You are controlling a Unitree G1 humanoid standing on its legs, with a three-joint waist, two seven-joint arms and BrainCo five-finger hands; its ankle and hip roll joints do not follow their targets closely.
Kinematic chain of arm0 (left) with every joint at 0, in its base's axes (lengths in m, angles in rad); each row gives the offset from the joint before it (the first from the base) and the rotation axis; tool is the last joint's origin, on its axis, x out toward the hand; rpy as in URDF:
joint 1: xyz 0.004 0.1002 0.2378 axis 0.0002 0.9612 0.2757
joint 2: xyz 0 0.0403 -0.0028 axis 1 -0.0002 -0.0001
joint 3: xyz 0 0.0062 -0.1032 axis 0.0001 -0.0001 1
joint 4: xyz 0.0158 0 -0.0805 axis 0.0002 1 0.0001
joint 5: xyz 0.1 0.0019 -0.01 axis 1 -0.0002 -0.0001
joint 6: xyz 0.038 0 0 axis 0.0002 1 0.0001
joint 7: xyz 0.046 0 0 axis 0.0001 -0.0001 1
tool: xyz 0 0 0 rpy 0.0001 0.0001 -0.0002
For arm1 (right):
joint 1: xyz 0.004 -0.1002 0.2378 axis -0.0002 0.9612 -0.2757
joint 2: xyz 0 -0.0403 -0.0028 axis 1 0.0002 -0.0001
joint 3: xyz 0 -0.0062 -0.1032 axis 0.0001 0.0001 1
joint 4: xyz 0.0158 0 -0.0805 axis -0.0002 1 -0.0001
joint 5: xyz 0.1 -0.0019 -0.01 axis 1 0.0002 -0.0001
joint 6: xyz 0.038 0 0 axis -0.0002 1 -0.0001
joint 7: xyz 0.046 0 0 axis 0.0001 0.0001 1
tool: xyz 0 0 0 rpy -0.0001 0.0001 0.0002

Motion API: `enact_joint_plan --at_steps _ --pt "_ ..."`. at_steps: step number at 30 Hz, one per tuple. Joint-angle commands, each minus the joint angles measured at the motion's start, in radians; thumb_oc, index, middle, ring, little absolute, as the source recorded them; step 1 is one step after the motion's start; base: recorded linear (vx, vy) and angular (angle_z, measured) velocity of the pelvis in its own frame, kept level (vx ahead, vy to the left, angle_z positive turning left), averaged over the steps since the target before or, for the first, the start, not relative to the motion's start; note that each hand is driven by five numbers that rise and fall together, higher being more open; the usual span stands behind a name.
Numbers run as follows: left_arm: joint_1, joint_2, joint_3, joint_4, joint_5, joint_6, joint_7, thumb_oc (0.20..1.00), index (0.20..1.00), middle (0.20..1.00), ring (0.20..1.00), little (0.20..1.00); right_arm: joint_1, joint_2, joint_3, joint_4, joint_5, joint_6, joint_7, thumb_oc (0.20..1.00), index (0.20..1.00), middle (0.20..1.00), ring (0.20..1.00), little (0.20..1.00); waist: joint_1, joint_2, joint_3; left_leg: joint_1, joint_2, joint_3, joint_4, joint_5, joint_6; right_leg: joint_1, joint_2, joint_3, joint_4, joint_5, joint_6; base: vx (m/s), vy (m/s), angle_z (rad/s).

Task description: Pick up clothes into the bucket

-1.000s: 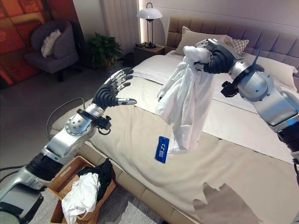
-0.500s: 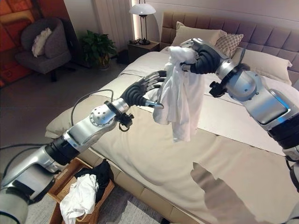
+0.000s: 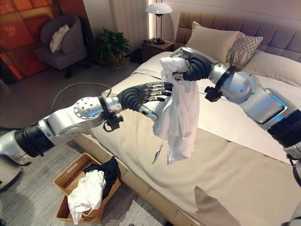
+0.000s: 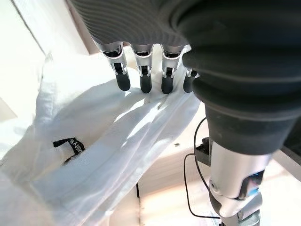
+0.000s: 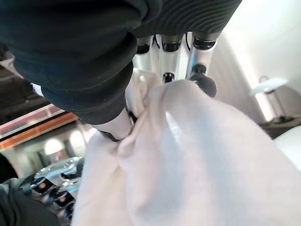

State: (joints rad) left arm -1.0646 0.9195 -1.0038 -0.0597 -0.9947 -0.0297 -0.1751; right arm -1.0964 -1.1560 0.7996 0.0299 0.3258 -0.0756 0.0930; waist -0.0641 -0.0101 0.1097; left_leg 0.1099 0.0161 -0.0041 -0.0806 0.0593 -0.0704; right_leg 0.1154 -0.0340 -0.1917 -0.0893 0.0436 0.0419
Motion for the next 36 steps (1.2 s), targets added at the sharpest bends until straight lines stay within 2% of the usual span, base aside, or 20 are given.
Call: enact_joint_plan --at_steps 1,4,8,11,12,17,18,21,24,32,36 --pt "-0.067 -0.014 0.020 0.059 0.032 -0.054 0.013 1.000 1.000 1.000 1.000 1.000 -0.070 -0.007 -0.015 -0.066 0.049 -0.061 -0.037 0.200 0.200 0.200 0.200 0.200 0.008 -0.039 -0.059 -0.037 0.011 0.040 0.034 -0.006 -0.009 0.003 -0.053 -0.007 0.027 0.003 0.096 0.02 0.019 -0.05" --pt "-0.001 -0.038 0.112 0.103 0.131 -0.078 0.078 1.000 1.000 1.000 1.000 1.000 -0.021 0.019 -0.073 -0.111 0.037 -0.060 -0.036 0.200 0.200 0.200 0.200 0.200 0.017 -0.038 -0.062 -0.028 0.004 0.038 0.038 -0.018 0.001 0.008 -0.059 0.006 0.027 0.002 0.097 0.02 0.020 -0.06" --pt "0.040 -0.055 0.170 0.100 0.184 -0.090 0.115 1.000 1.000 1.000 1.000 1.000 0.013 0.023 -0.107 -0.128 0.024 -0.055 -0.035 0.200 0.200 0.200 0.200 0.200 0.022 -0.038 -0.064 -0.026 0.003 0.038 0.039 -0.022 0.004 0.008 -0.059 0.013 0.025 0.001 0.096 0.01 0.011 -0.09" --pt "0.105 -0.062 0.255 0.063 0.224 -0.108 0.157 1.000 1.000 1.000 1.000 1.000 0.046 0.012 -0.141 -0.129 -0.015 -0.045 -0.040 0.200 0.200 0.200 0.200 0.200 0.030 -0.041 -0.064 -0.024 0.002 0.036 0.038 -0.023 0.007 0.007 -0.059 0.019 0.022 0.002 0.096 0.00 0.008 -0.05" --pt "0.166 -0.069 0.314 0.034 0.254 -0.114 0.180 1.000 1.000 1.000 1.000 1.000 0.075 0.005 -0.167 -0.119 -0.044 -0.033 -0.045 0.200 0.200 0.200 0.200 0.200 0.034 -0.045 -0.063 -0.024 0.003 0.034 0.037 -0.025 0.009 0.007 -0.059 0.022 0.020 0.001 0.095 0.00 0.004 -0.07" --pt "0.283 -0.125 0.404 0.009 0.250 -0.118 0.220 1.000 1.000 1.000 1.000 1.000 0.103 -0.006 -0.196 -0.099 -0.098 -0.012 -0.064 0.200 0.200 0.200 0.200 0.200 0.040 -0.051 -0.058 -0.024 0.003 0.032 0.037 -0.025 0.011 0.007 -0.058 0.022 0.018 0.002 0.094 -0.01 0.004 -0.06" --pt "0.391 -0.206 0.443 -0.015 0.127 -0.110 0.231 1.000 1.000 1.000 1.000 1.000 0.102 -0.020 -0.200 -0.089 -0.149 0.004 -0.082 0.200 0.200 0.200 0.200 0.200 0.041 -0.059 -0.056 -0.023 0.003 0.030 0.035 -0.023 0.012 0.009 -0.057 0.025 0.017 0.000 0.092 0.00 0.000 0.00" --pt "0.447 -0.231 0.456 -0.032 0.055 -0.097 0.233 1.000 1.000 1.000 1.000 1.000 0.098 -0.021 -0.190 -0.081 -0.151 0.012 -0.089 0.200 0.200 0.200 0.200 0.200 0.038 -0.061 -0.056 -0.020 0.003 0.028 0.034 -0.024 0.014 0.012 -0.057 0.026 0.017 -0.001 0.090 0.00 0.000 0.00" --pt "0.464 -0.189 0.451 -0.074 0.000 -0.082 0.227 1.000 1.000 1.000 1.000 1.000 0.069 -0.027 -0.152 -0.067 -0.159 0.022 -0.084 0.200 0.200 0.200 0.200 0.200 0.039 -0.060 -0.058 -0.017 0.001 0.024 0.033 -0.025 0.016 0.017 -0.058 0.025 0.017 -0.002 0.089 0.00 0.000 0.00" --pt "0.453 -0.158 0.434 -0.069 -0.032 -0.064 0.225 1.000 1.000 1.000 1.000 1.000 0.041 -0.029 -0.113 -0.057 -0.157 0.029 -0.075 0.200 0.200 0.200 0.200 0.200 0.037 -0.054 -0.058 -0.017 -0.004 0.018 0.040 -0.030 0.019 0.019 -0.063 0.026 0.023 -0.006 0.089 0.00 0.000 0.00" --pt "0.404 -0.141 0.393 -0.035 -0.041 -0.052 0.215 1.000 1.000 1.000 1.000 1.000 0.026 -0.022 -0.103 -0.059 -0.149 0.026 -0.075 0.200 0.200 0.200 0.200 0.200 0.034 -0.049 -0.057 -0.016 -0.008 0.016 0.042 -0.031 0.020 0.020 -0.066 0.025 0.026 -0.007 0.090 0.00 0.000 0.00"
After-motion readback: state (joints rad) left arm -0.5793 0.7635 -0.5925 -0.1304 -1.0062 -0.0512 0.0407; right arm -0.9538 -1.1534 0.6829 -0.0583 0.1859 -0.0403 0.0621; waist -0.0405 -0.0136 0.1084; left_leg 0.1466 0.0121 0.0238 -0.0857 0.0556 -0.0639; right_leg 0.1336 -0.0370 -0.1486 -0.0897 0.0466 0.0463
